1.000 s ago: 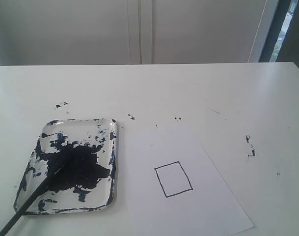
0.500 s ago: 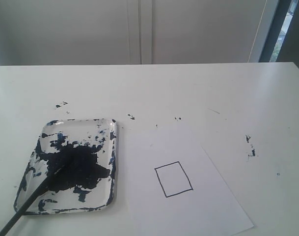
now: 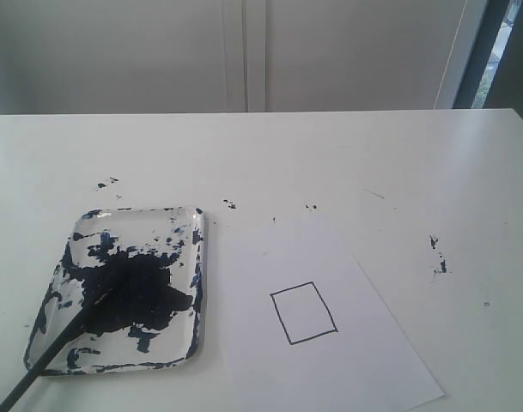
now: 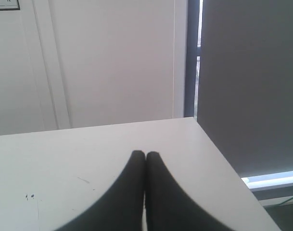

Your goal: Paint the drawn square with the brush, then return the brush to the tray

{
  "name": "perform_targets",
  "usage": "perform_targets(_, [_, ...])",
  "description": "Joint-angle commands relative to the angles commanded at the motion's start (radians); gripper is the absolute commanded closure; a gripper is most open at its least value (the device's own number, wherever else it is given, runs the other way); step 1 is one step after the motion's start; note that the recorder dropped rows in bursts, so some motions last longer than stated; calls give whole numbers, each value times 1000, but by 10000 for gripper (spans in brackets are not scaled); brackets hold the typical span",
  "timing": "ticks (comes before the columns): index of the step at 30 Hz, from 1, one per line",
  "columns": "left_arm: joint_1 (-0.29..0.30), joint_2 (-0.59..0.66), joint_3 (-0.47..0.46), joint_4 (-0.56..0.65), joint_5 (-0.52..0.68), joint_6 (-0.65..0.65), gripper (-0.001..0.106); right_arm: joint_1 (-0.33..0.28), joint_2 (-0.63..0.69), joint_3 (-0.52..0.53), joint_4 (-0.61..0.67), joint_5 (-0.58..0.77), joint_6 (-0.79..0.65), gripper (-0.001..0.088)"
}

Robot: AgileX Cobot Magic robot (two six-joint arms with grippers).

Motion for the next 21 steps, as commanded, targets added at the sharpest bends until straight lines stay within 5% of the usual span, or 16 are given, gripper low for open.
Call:
perform_targets(9, [0, 0, 0, 0, 0, 0, 1053, 0, 0, 30, 0, -23, 0, 868])
perform_targets(21, [0, 0, 0, 0, 0, 0, 1053, 0, 0, 300, 0, -57, 0, 868])
